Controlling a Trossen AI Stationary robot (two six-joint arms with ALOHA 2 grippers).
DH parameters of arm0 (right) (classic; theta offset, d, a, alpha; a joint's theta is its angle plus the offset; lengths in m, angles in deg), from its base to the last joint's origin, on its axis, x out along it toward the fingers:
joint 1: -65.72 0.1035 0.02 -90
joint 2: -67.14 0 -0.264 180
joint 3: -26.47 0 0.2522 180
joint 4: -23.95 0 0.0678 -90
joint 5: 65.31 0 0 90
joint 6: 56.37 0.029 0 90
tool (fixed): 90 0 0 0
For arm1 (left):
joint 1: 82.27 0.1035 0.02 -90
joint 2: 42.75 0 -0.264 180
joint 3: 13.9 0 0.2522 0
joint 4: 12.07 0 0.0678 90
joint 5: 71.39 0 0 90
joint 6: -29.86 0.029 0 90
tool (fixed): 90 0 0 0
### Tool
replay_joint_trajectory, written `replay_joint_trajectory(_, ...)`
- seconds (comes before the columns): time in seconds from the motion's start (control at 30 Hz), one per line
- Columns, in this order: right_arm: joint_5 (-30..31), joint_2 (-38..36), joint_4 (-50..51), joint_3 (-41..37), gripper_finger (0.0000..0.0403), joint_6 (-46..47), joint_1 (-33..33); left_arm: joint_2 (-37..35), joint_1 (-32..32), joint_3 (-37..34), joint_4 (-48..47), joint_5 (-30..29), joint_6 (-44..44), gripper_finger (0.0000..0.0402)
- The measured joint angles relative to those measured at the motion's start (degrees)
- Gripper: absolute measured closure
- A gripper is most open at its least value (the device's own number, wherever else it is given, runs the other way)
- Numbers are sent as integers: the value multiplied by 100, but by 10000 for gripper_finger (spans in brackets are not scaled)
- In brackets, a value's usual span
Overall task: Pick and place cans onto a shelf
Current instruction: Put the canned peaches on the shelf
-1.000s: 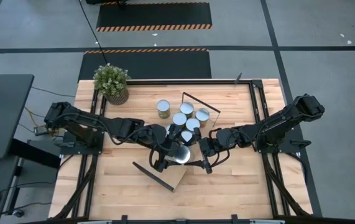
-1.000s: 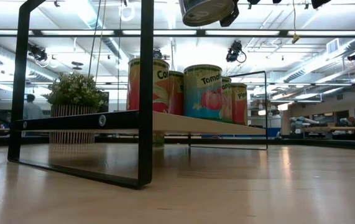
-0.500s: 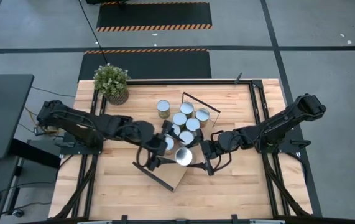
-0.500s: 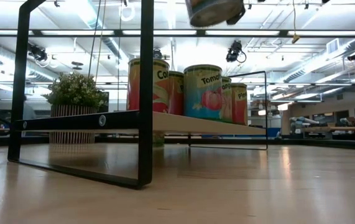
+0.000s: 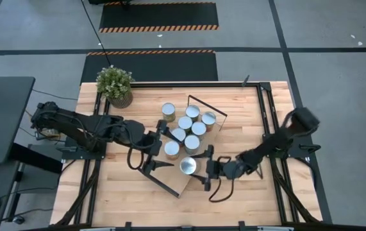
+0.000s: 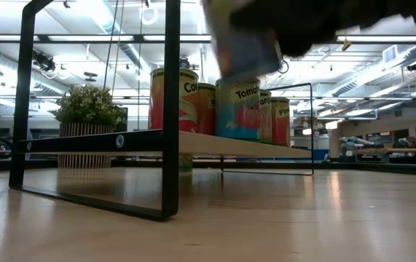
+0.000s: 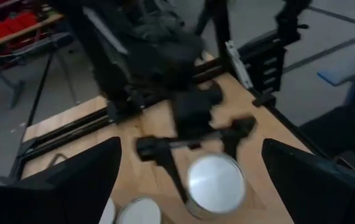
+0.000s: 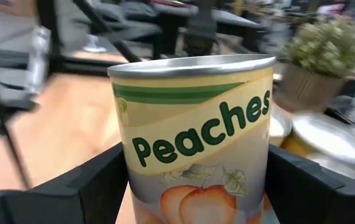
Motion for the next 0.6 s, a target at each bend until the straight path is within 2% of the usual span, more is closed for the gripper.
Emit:
replay_joint_trajectory(0.2, 1729, 1433, -1775, 210, 70, -335, 273, 8, 32, 0, -34, -325, -203, 8)
replay_joint_trajectory(0.37, 1584, 2098, -3115, 219, 70, -296, 144, 8, 26, 0, -2, -380, -226, 8)
replay_joint_trajectory(0.5, 1504, 2400, -3515, 212, 68, -236, -50, 8, 26, 0, -5, -536, -223, 8)
replay_joint_trajectory(0.6, 1346, 2480, -3417, 256, 59, -310, -65, 8, 26, 0, -7, -539, -222, 8)
